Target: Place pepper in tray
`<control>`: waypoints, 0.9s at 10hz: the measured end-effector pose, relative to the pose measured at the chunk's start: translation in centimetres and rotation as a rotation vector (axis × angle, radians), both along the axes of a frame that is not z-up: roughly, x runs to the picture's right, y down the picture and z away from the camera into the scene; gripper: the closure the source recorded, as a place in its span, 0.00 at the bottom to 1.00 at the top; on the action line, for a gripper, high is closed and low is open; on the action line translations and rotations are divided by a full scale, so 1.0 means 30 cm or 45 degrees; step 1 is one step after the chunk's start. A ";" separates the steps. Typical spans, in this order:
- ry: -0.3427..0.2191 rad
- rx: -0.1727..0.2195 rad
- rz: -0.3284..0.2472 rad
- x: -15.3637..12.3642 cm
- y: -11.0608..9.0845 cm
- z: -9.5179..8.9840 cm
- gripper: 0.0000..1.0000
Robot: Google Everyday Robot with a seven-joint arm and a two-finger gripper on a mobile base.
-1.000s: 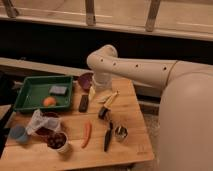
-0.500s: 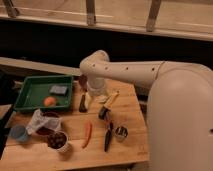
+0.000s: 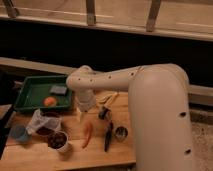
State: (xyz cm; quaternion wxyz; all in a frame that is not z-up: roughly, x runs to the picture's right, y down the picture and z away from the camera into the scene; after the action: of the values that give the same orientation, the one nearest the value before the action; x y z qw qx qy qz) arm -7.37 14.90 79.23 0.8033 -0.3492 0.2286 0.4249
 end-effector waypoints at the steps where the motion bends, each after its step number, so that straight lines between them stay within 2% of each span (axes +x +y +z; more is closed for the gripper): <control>1: 0.000 0.000 0.002 0.000 -0.002 -0.001 0.20; 5: 0.002 -0.010 -0.003 0.002 0.000 0.002 0.20; 9: -0.004 -0.075 -0.008 -0.069 0.100 0.030 0.20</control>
State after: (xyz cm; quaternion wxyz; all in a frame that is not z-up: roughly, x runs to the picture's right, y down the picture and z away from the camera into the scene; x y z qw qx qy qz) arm -9.43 17.89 80.14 0.7944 -0.3728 0.2408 0.4147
